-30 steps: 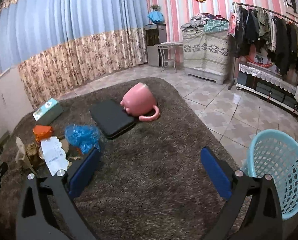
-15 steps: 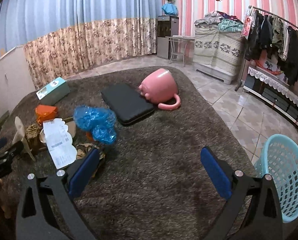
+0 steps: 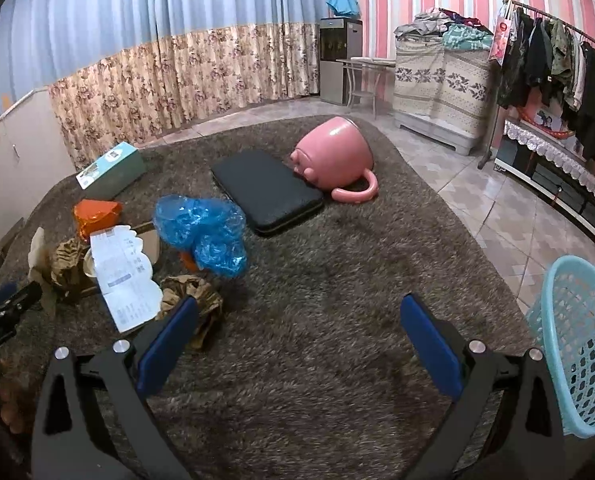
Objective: Collect trash
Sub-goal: 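Grasp the beige cloth with the left tool while the right tool grasps the crumpled brown paper, then carry the beige cloth and brown paper over the blue basket with both tools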
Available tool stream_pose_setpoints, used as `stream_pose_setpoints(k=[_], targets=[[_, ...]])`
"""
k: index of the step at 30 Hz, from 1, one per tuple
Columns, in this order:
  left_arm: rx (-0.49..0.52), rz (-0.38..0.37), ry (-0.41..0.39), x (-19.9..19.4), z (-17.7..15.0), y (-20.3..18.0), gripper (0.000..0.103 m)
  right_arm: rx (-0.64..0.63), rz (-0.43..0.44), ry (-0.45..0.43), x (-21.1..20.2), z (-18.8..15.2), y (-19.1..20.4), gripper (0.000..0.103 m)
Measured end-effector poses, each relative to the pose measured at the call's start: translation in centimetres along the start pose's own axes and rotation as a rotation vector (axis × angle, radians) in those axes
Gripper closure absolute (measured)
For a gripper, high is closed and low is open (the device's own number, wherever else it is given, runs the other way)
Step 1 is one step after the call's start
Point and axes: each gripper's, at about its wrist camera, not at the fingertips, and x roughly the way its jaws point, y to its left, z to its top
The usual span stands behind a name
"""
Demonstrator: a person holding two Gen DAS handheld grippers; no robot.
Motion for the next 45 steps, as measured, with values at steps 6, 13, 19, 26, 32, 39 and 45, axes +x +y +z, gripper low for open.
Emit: stream_pose_setpoints(k=[6,13,19,26,32,39,45], targets=[[0.027,-0.064,0.008,0.1,-0.1,0.0,0.054,-0.014,0.025,0.029,0.7,-0.4,1.3,0.004],[0.112,-0.085,-0.019,-0.6,-0.6,-2.0,0.097,-0.057,0.046,0.029,1.0,-0.8,3.4,0.004],[0.079,-0.091,-0.035,-1.6,-0.1,-0.5,0.1,-0.079,0.072,0.048,2.0,-0.9,4.9,0.006],[0.04,-0.09,-0.045,-2.2,0.6,1.0,0.101,-0.101,0.184,0.113,3.4,-0.9,5.9,0.061],[0.074,-0.093,-0.077,-3.6,1.5,-0.2,0.102,-0.05,0.186,0.029,0.4,0.1,4.3,0.066],[0.098,-0.127,-0.117,-5.8,2.3,-2.4,0.102,0.03,0.119,-0.053,-3.6,0.8,-0.7,0.066],[0.146,-0.162,-0.147,-7.9,3.0,-5.3,0.102,0.051,0.036,-0.128,-7.1,1.2,-4.8,0.066]])
